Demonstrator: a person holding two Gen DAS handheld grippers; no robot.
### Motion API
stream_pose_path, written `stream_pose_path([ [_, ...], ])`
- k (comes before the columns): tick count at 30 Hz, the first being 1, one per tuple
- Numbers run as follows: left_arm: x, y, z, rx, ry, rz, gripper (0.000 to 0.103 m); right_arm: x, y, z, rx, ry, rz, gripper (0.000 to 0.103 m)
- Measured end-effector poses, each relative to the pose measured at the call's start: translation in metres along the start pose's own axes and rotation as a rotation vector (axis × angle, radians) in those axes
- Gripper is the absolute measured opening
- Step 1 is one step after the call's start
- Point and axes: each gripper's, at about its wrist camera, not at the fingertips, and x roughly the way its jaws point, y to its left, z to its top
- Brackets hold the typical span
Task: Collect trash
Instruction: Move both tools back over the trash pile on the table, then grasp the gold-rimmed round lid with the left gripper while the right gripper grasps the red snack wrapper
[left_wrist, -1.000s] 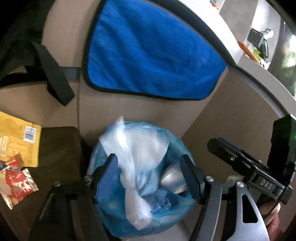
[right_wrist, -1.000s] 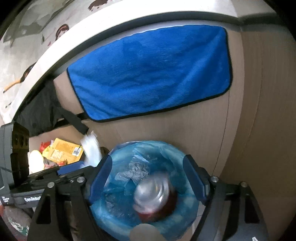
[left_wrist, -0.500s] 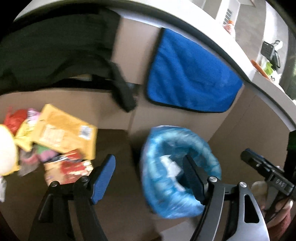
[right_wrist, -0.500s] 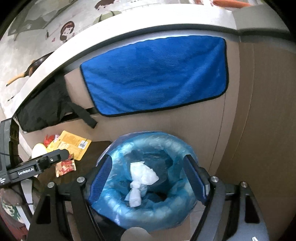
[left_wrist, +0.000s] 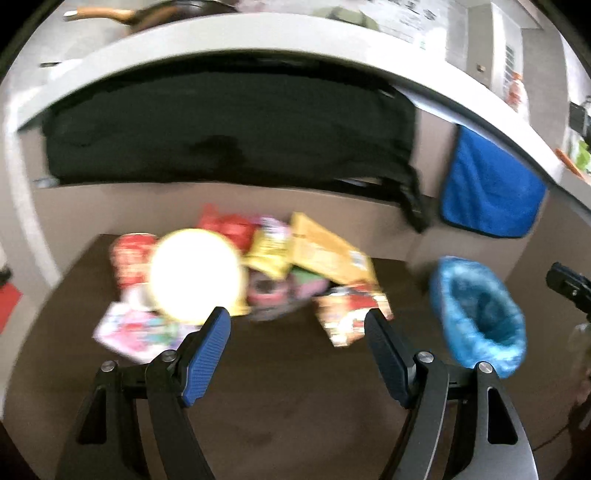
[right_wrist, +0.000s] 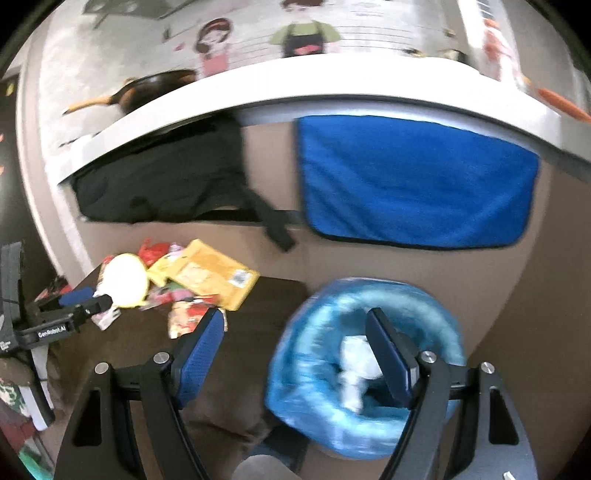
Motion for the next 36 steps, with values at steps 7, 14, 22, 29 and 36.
stream_pose_path([
  [7,-0.014,0.086,-0.017,-0.095,0.000,0.120,0.075,0.031,0.066,-0.002,-0.071,0.040,0.135,0.076],
  [14,-0.001,0.132,-0.033,-0.176,0.068,0.094,0.075,0.065,0.109,-0.010,-0.116,0.111,0.185,0.076],
  [22,0.047,0.178,-0.014,-0.350,0.119,0.046,0.075,0.086,0.115,-0.014,-0.127,0.153,0.163,0.076],
  [29,0.099,0.204,0.024,-0.500,0.126,0.047,0.075,0.107,0.103,-0.018,-0.061,0.200,0.173,0.076],
  [36,0.138,0.210,0.033,-0.535,0.175,0.070,0.075,0.113,0.105,-0.025,-0.103,0.196,0.132,0.076],
])
